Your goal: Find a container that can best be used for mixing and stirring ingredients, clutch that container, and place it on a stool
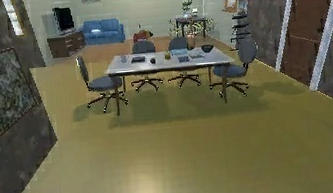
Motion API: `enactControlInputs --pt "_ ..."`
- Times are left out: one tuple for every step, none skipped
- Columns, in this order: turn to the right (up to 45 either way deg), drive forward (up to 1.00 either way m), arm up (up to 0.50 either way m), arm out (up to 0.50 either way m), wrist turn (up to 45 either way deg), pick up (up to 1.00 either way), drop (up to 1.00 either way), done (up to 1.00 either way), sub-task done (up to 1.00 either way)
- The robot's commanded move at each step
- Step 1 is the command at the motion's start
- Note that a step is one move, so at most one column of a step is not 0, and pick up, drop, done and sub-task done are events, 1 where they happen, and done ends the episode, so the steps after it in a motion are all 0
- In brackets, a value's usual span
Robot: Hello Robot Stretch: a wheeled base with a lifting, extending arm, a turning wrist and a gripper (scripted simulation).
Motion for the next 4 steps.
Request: enactControlInputs --pt "15.0 0.0 0.0 0.0 0.0 0.0 0.0 0.0 0.0" --pt "0.0 0.45 0.0 0.0 0.0 0.0 0.0 0.0 0.0" --pt "21.0 0.0 0.0 0.0 0.0 0.0 0.0 0.0 0.0" --pt "0.0 1.0 0.0 0.0 0.0 0.0 0.0 0.0 0.0"
